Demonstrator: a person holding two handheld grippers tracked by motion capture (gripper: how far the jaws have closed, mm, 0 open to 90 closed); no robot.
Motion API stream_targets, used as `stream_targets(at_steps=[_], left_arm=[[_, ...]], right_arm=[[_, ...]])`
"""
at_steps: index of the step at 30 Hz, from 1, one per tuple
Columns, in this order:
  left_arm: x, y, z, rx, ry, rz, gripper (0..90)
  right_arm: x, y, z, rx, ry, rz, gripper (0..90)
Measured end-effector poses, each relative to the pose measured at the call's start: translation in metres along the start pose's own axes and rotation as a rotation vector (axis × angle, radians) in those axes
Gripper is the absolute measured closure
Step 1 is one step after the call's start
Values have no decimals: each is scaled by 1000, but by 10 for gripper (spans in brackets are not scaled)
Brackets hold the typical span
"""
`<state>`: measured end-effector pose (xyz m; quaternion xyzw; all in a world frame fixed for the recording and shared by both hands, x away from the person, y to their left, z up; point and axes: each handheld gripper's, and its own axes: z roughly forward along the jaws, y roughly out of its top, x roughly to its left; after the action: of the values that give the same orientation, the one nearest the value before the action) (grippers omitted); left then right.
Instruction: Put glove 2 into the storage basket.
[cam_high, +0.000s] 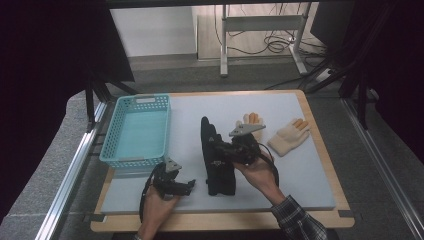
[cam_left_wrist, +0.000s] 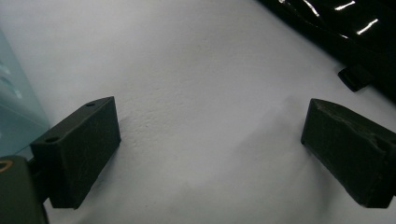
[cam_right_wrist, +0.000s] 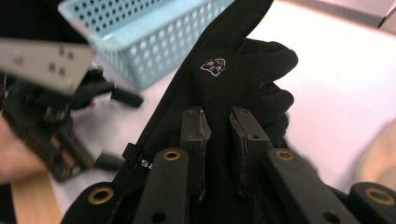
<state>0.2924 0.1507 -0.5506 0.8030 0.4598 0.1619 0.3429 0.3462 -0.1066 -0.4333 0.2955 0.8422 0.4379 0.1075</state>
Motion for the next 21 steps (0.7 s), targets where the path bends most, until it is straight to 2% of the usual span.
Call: stream_targets(at_steps=[1,7,10,11,13,14,16,21], left_arm=[[0,0,0,0,1,3,47],[0,0,0,2,3,7,47],[0,0,0,-3,3,0,46],[0,0,0,-2,3,0,47],[0,0,0,-2,2,0,47],[0,0,0,-2,2,0,47],[0,0,0,-2,2,-1,47],[0,0,0,0,4,3,47]], right_arm=[[2,-10,1,14,-6,5,753],[3,-39,13,34,3,55,749],[5,-48,20,34,-11,52,740],[6,-51,22,36,-29,40,725],[7,-55,27,40,-43,30,663],[7,-55,27,40,-43,30,663],[9,-60,29,57,-48,18,551],[1,-52,15,15,-72,17,512]])
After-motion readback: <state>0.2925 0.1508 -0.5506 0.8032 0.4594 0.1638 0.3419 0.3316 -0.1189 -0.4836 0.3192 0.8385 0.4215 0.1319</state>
